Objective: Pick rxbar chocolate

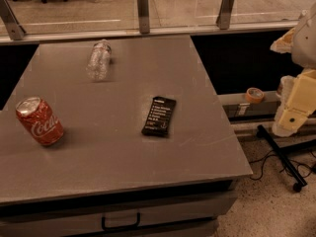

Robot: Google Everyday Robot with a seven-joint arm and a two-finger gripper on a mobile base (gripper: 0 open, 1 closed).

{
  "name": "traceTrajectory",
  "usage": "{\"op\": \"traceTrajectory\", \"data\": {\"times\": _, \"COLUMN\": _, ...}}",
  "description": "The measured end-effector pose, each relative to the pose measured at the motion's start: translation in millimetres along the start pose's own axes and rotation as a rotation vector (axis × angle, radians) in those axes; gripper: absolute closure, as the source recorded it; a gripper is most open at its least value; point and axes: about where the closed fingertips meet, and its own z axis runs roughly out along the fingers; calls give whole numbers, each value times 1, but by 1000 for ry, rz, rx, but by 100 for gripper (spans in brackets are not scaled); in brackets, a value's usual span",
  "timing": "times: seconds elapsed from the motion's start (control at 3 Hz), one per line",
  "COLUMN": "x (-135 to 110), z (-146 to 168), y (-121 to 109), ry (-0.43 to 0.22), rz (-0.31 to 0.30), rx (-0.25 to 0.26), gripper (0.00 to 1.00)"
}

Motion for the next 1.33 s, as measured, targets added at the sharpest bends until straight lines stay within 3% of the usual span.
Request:
{"op": "traceTrajectory", "data": {"times": 0.33, "x": 0, "z": 0, "y": 0, "ry": 0, "rz": 0, "rx": 0, "gripper": 0}}
{"op": "traceTrajectory", "data": {"times": 0.67, "x": -9, "z": 13, "y": 0, "ry": -37, "rz": 91, "rx": -25, "gripper": 0}}
{"op": "traceTrajectory", "data": {"times": 1.0, "x": -28, "z": 49, "y": -3, "ry": -50, "rz": 253, "rx": -116, "gripper": 0}}
{"op": "traceTrajectory", "data": {"times": 1.33, "x": -46, "z": 67, "y": -11, "ry": -1, "rz": 377, "rx": -175, "gripper": 0}}
